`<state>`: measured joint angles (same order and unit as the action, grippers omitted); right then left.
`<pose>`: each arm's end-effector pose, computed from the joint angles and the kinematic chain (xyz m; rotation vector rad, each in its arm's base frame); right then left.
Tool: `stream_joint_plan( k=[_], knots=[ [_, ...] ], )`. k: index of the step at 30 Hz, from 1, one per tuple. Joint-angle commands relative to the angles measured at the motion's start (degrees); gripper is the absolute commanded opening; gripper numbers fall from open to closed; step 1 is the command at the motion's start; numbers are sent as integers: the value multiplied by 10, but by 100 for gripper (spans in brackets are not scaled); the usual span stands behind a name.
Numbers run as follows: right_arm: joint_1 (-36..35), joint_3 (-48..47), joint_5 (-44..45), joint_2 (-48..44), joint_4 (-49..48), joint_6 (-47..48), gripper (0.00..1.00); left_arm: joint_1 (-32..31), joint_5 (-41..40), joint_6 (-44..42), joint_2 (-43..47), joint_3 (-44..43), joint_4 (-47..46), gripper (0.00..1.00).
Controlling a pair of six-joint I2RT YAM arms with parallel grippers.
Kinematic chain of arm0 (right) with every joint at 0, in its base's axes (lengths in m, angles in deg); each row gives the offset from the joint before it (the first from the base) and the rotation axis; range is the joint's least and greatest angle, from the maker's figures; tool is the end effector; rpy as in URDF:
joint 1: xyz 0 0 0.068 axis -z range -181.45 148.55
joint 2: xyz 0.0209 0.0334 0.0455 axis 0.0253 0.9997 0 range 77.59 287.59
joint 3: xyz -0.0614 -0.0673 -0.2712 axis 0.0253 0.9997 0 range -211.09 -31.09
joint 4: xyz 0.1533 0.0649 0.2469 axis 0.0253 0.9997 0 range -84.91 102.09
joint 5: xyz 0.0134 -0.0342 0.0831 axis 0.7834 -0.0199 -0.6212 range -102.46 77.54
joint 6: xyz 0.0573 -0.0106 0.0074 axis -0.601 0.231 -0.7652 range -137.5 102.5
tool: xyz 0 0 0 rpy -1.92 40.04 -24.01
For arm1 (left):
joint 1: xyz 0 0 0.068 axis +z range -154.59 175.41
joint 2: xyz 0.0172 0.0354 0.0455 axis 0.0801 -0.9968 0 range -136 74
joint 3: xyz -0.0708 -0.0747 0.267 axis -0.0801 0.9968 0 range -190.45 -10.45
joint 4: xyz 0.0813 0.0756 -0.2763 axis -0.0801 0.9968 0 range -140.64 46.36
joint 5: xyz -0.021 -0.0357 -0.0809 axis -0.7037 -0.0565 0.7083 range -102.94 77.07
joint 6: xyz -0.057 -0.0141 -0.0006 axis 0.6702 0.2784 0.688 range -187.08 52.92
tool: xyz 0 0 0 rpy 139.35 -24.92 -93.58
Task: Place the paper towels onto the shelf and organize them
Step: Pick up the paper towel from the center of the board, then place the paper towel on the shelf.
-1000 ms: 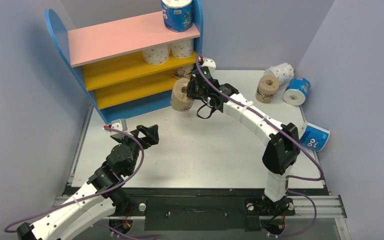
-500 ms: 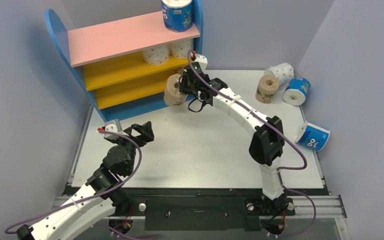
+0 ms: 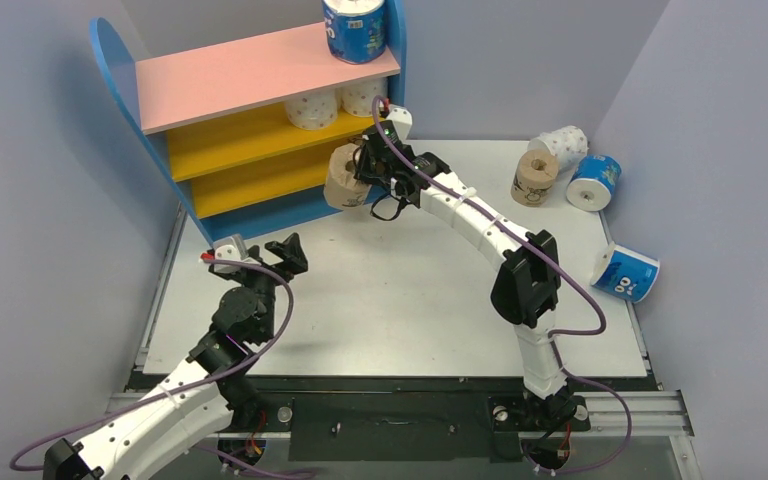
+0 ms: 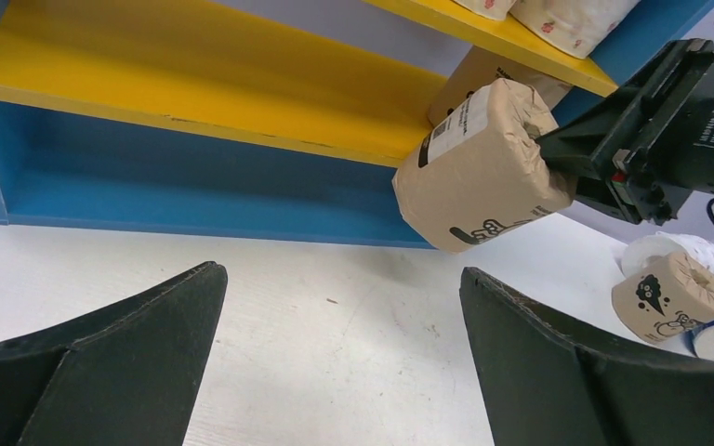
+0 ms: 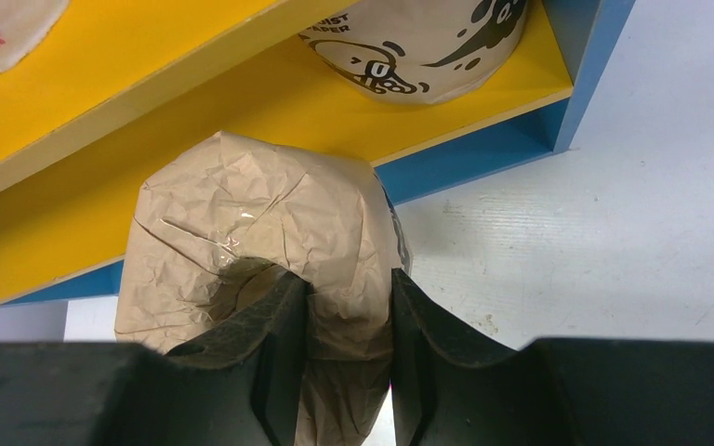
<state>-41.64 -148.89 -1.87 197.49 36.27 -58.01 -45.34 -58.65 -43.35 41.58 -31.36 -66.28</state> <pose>0.4181 0.3430 0.3402 0.1162 2.2030 0.6144 0.1552 -0.0934 0.2721 -0.4177 1.4698 -0.3017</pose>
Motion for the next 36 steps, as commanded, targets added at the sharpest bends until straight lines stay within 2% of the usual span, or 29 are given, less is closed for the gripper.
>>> stream_joint_plan(
  k=[1,29,33,36],
  knots=[
    [-4,-29,18,3,-58,-23,28,14,-2,4,-25,-4,-62,96],
    [-17,48,32,-73,-59,-20,27,34,1,-2,4,0,-56,96],
    [-19,60,33,-87,-58,-18,27,34,9,-4,-6,-4,-60,96],
    [-19,65,33,-96,-57,-18,27,38,48,-13,-21,-12,-66,96]
  ],
)
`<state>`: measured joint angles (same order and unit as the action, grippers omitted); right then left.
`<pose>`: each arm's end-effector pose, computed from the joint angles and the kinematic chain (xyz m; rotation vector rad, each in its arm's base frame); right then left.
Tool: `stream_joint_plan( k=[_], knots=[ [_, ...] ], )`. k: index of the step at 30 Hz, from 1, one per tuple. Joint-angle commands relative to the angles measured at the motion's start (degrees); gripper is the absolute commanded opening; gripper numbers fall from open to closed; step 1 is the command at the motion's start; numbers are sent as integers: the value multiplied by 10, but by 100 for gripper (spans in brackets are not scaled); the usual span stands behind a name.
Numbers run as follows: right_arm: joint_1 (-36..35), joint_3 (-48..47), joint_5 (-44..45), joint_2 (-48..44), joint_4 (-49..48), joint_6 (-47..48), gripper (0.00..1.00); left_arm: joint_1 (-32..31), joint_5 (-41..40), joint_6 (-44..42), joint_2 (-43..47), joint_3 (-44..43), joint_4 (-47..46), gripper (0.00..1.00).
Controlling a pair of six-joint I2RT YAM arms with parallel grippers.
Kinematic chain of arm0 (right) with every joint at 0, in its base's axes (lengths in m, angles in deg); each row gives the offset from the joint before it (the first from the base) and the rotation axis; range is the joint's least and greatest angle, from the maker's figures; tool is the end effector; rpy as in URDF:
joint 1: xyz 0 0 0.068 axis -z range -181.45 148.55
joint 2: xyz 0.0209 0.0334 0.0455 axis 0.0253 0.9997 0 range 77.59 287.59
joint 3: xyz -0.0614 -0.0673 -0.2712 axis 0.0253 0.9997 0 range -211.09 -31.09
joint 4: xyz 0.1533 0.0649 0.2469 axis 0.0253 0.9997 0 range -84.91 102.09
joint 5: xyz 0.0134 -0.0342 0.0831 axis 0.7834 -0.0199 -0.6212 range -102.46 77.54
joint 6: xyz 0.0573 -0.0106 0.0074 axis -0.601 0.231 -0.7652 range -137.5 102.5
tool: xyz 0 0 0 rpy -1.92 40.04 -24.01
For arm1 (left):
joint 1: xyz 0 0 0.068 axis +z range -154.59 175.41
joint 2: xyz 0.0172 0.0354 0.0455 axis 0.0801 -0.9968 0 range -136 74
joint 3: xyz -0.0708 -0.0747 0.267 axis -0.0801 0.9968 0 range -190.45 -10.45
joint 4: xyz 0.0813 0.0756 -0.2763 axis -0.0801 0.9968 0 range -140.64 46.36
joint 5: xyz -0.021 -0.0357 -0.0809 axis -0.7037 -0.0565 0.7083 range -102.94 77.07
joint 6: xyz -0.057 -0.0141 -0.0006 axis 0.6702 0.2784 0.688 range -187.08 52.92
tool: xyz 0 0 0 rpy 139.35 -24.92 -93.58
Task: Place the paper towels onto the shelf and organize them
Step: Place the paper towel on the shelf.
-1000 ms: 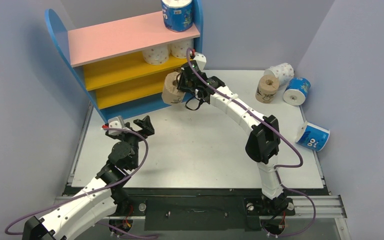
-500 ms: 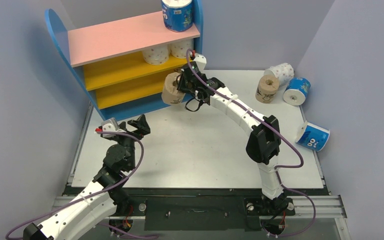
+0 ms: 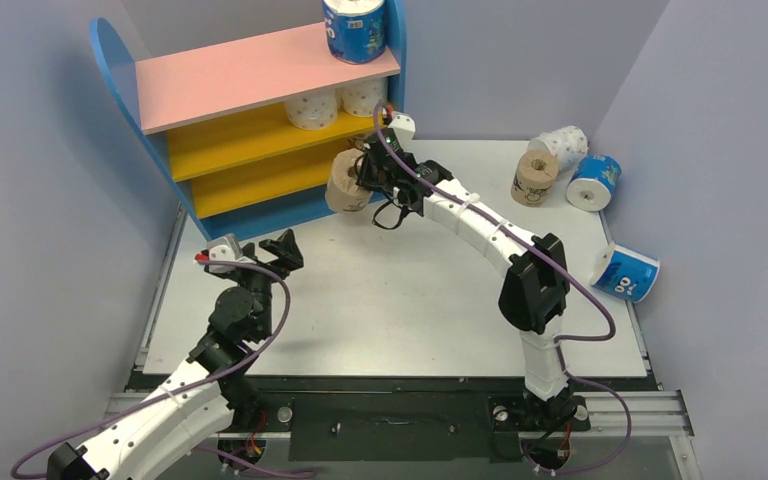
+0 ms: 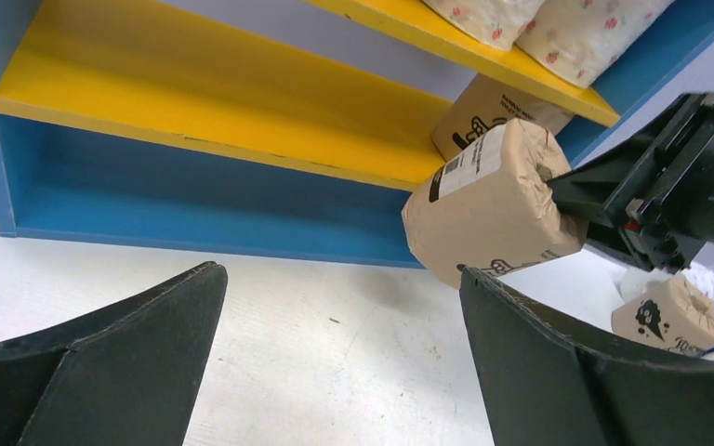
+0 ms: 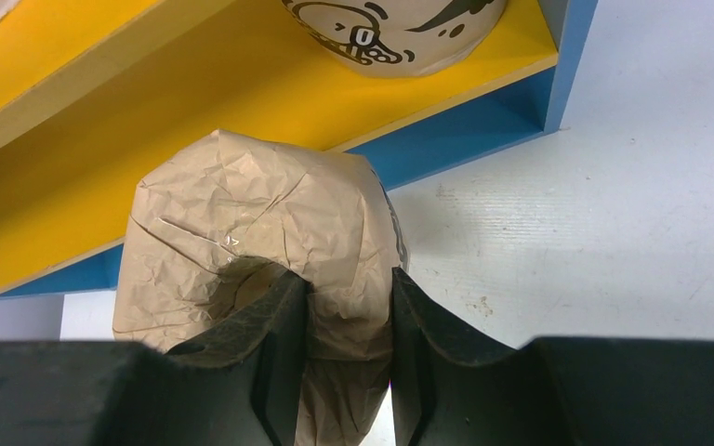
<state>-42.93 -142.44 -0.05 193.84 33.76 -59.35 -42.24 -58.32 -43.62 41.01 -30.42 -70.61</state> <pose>0.4006 0.3420 0.3342 0.1354 2.2009 0.6064 0.1608 -0.0857 0.2719 -0.4657 1.4178 -0.2887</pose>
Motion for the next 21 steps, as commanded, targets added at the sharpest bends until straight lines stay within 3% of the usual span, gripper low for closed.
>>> stream_joint_plan(
  k=[1,10,21],
  knots=[
    [-6,2,15,-62,-31,-4,27,8,54,-11,-27,-28,-22,96],
    [-9,-18,16,-73,-11,6,27,18,144,-29,-72,-50,-61,96],
    [-4,-82,12,-11,9,8,28,33,145,-20,-93,-52,-64,96]
  ],
)
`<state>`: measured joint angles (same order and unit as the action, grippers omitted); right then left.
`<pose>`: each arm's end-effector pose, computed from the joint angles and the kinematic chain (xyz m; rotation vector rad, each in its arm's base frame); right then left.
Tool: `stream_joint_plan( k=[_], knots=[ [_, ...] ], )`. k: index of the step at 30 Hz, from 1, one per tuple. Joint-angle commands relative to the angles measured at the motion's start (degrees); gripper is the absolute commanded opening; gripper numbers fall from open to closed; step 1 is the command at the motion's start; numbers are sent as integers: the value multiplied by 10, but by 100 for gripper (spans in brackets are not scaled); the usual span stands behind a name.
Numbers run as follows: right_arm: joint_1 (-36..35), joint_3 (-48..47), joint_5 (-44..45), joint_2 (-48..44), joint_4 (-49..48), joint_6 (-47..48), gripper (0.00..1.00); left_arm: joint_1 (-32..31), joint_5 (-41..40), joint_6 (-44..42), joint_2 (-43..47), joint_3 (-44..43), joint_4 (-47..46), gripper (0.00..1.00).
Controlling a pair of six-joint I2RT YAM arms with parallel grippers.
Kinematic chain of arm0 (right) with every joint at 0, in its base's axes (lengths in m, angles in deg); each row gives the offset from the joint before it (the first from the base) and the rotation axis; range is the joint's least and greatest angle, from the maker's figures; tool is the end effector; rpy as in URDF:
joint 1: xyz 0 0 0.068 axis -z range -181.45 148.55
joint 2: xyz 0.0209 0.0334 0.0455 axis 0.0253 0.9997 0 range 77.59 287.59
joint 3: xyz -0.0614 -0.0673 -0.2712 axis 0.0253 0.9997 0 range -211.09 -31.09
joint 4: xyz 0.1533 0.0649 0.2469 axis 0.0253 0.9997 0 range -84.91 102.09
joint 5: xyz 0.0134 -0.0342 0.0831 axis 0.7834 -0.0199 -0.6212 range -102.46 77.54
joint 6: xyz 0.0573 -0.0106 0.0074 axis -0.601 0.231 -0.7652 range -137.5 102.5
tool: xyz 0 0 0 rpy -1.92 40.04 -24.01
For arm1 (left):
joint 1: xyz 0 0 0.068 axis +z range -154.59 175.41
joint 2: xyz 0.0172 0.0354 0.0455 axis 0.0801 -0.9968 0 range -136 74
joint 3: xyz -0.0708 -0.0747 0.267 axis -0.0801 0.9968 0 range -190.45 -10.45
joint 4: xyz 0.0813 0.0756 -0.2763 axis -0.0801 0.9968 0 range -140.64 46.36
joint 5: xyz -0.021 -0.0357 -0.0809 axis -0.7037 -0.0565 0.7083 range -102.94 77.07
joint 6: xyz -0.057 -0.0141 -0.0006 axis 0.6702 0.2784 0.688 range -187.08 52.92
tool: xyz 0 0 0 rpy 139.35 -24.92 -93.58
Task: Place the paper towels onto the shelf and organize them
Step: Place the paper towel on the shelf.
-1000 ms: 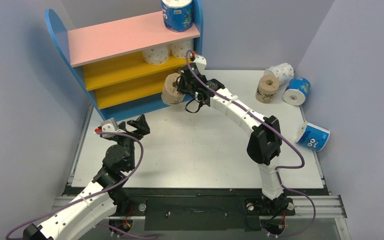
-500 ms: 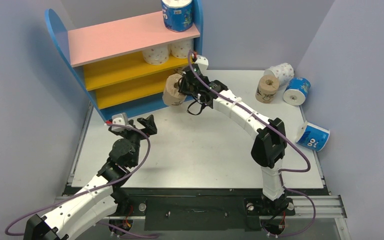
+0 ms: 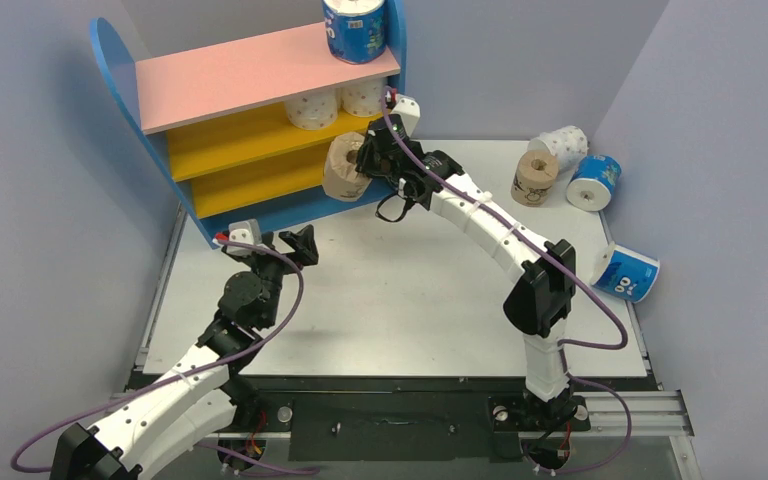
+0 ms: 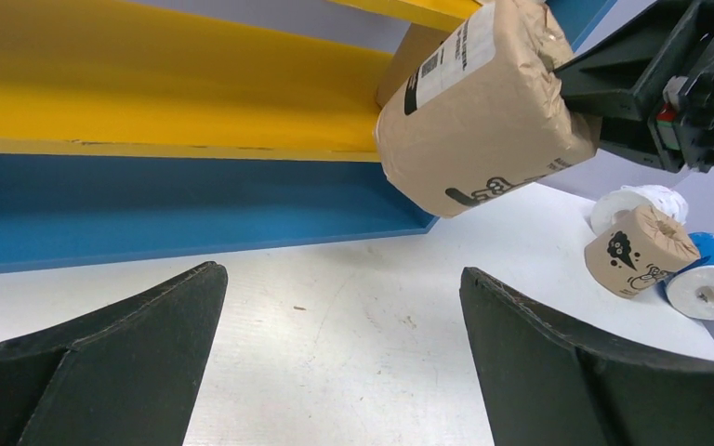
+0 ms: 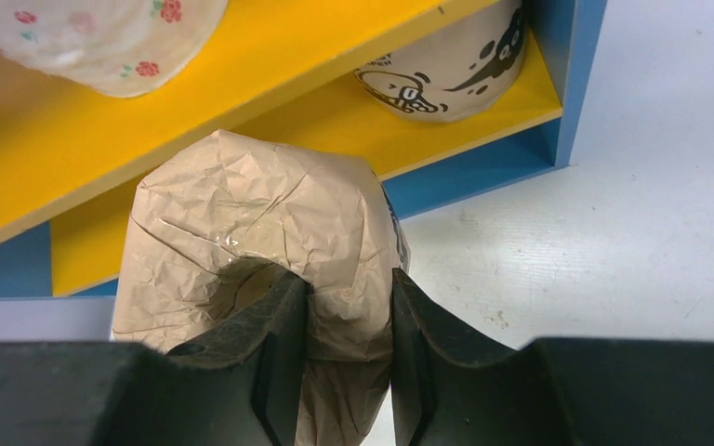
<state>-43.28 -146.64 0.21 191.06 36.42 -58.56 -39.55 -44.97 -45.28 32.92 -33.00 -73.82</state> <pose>0.3881 0.3349 0.3820 0.1242 2.1308 0.6491 0.1835 -0.1006 0.2717 -0.2814 1.4874 -0.3800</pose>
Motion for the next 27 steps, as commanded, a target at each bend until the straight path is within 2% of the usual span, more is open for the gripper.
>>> stream_joint_plan(
  k=[1,18,27],
  knots=[
    [1,-46,9,22,-17,-1,28,8,11,-2,-19,-25,-34,96],
    [13,-79,1,79,-30,-6,28,47,-10,15,-125,-37,-122,96],
    [12,-98,-10,89,-45,-9,28,74,24,16,-187,-50,-167,96]
  ],
)
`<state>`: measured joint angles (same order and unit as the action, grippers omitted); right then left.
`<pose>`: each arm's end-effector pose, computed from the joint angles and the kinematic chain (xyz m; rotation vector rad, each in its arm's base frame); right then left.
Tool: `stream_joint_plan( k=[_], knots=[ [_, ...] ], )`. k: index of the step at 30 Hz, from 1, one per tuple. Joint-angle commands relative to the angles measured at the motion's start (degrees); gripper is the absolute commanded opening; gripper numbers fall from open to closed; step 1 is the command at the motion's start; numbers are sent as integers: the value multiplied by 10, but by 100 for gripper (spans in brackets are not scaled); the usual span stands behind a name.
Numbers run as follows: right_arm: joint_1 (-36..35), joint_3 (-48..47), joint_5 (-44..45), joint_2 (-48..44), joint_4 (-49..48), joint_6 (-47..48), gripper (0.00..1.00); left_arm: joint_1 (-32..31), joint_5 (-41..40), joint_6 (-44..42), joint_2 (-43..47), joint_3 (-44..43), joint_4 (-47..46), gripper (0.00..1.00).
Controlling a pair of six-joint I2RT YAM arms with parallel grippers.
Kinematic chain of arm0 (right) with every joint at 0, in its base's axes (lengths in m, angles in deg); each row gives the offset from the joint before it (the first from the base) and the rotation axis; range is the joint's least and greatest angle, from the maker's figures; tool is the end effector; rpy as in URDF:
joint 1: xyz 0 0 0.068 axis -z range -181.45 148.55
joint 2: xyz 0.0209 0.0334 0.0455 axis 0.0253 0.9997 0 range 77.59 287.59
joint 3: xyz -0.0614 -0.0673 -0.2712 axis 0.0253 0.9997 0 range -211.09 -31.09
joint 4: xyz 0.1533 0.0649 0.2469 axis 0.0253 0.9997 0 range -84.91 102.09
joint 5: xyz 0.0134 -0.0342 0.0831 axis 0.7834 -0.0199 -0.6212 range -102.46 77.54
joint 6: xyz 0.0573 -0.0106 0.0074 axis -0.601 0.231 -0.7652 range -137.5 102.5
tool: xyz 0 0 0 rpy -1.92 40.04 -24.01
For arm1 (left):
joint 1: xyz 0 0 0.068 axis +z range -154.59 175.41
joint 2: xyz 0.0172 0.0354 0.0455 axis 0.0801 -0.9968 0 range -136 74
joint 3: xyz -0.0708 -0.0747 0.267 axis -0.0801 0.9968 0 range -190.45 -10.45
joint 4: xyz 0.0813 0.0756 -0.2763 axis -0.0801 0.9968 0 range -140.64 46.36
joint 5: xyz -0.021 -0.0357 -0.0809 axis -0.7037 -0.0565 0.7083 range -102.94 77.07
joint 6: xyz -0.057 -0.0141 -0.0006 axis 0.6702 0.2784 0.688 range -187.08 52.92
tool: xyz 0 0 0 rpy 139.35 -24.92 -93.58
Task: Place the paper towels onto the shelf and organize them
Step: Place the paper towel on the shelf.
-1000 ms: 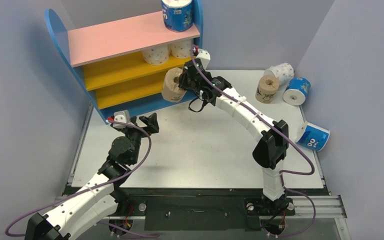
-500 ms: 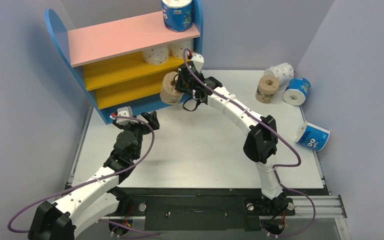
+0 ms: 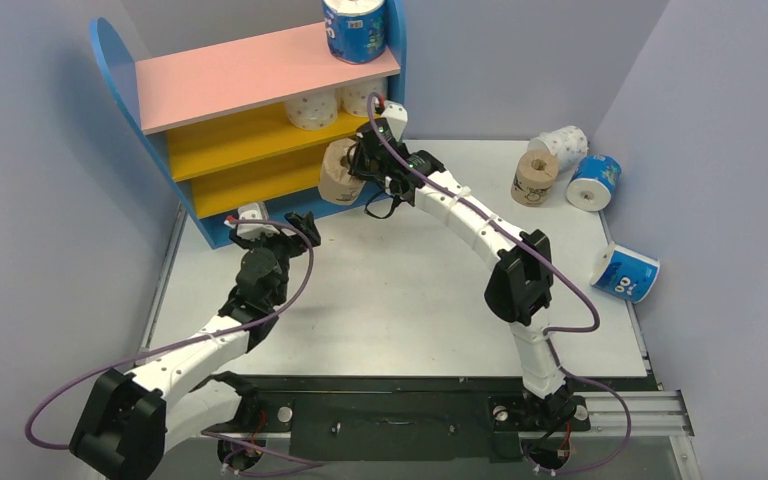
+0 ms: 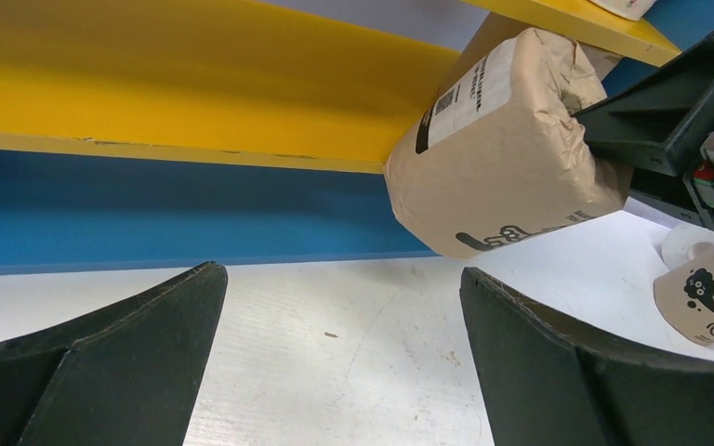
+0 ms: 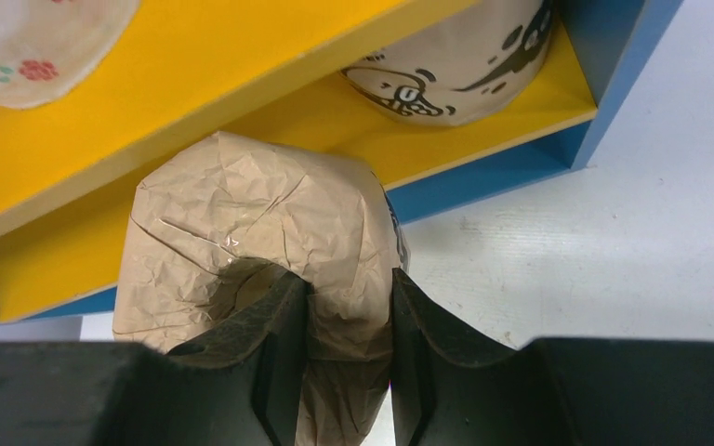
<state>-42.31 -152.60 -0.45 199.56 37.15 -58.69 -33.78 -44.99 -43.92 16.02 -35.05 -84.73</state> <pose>0.4206 0.3521 0.3446 0.1322 2.1843 0.6130 0.2314 -0.1033 0.2445 -0.3579 1.5259 -0.2841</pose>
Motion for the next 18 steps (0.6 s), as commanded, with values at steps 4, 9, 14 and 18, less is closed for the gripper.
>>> stream_joint_plan(
  k=[4,9,14,18],
  knots=[
    [1,-39,-10,3,-63,-8,28,32,41,7,-46,-36,-72,96],
    [0,-51,-15,18,-60,-10,29,42,54,11,-86,-45,-97,96],
    [1,-50,-18,25,-56,-15,30,46,72,15,-135,-61,-117,96],
    [3,-48,-16,27,-50,-15,31,47,82,15,-159,-75,-142,96]
  ],
)
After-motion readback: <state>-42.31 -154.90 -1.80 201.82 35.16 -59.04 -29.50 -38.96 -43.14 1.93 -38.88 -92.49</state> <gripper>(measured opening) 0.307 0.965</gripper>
